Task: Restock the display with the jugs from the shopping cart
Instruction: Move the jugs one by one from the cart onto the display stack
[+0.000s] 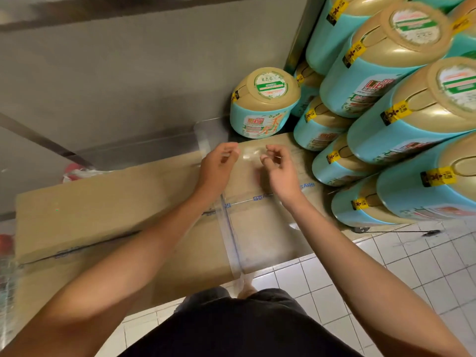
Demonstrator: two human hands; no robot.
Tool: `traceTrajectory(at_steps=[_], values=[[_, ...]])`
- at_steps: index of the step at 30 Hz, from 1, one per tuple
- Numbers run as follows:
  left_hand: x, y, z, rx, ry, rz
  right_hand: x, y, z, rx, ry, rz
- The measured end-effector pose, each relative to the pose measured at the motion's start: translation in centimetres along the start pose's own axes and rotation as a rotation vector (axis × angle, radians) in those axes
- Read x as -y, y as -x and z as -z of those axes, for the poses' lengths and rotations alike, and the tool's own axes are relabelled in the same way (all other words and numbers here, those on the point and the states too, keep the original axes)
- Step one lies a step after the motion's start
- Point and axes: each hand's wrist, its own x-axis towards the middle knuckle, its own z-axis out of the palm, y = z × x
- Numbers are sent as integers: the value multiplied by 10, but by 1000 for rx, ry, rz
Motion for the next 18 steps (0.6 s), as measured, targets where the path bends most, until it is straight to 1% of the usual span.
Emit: traceTrajectory(at_steps=[3, 5, 8, 11, 14, 18], values=[[4, 46, 14, 66, 46, 3, 0, 42, 11, 55, -75, 34], [11, 77, 26, 93, 74, 52, -2, 69, 20, 90, -116, 25], [20, 127, 41, 65, 132, 139, -13, 107, 34, 205, -181, -29], [26, 179, 39, -60, 211, 243, -29, 135, 55, 333, -172, -20], [30, 236, 23, -191, 362, 331, -46, 152, 80, 443, -153, 2], [23, 312, -13, -381, 482, 387, -69, 161, 113, 608, -68, 8]])
